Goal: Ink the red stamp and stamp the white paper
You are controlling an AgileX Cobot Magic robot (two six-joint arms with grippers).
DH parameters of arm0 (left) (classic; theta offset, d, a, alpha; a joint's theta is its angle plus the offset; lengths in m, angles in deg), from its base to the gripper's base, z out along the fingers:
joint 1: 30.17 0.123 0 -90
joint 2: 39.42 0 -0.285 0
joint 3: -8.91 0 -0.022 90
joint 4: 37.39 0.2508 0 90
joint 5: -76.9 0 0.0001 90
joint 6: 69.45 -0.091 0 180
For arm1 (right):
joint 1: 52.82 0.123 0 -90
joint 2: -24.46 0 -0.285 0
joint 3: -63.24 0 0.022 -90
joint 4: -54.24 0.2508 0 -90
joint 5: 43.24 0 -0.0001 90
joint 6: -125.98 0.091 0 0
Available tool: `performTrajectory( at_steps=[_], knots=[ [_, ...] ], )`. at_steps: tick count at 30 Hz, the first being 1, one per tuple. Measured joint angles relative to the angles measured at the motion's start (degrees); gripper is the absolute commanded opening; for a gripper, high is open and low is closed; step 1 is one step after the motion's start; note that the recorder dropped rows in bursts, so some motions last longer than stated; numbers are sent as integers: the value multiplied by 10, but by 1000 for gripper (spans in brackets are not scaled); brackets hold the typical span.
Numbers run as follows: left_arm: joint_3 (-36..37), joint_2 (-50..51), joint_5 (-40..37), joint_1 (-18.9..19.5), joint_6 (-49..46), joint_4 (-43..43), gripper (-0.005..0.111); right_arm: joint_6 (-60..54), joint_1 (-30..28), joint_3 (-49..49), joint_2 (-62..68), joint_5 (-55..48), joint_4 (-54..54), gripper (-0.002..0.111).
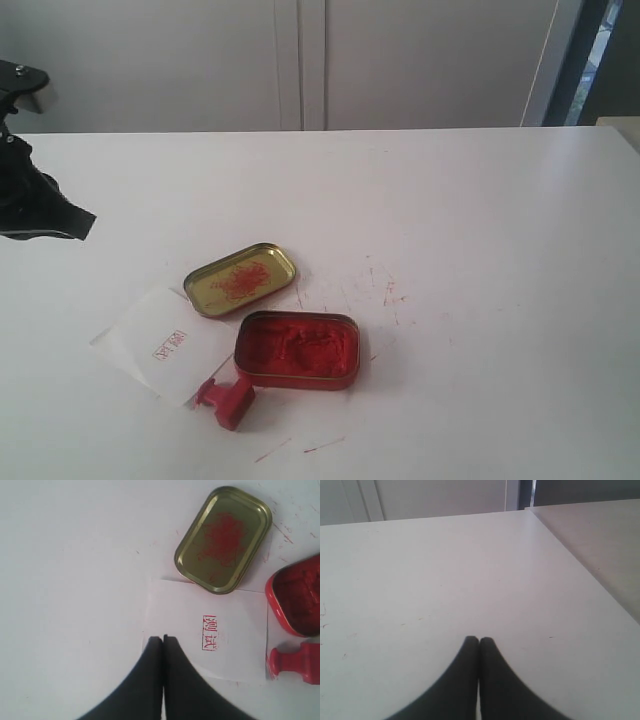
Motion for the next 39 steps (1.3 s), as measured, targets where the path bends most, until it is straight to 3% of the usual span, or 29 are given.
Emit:
performTrajectory(
  at_steps=[12,23,39],
  knots=[
    [174,-140,54,1,35,11,0,0,0,0,0,0,0,0],
    [348,-313,96,69,60,5,0,0,0,0,0,0,0,0],
    [518,-606,123,106,68,-17,0,0,0,0,0,0,0,0]
  ],
)
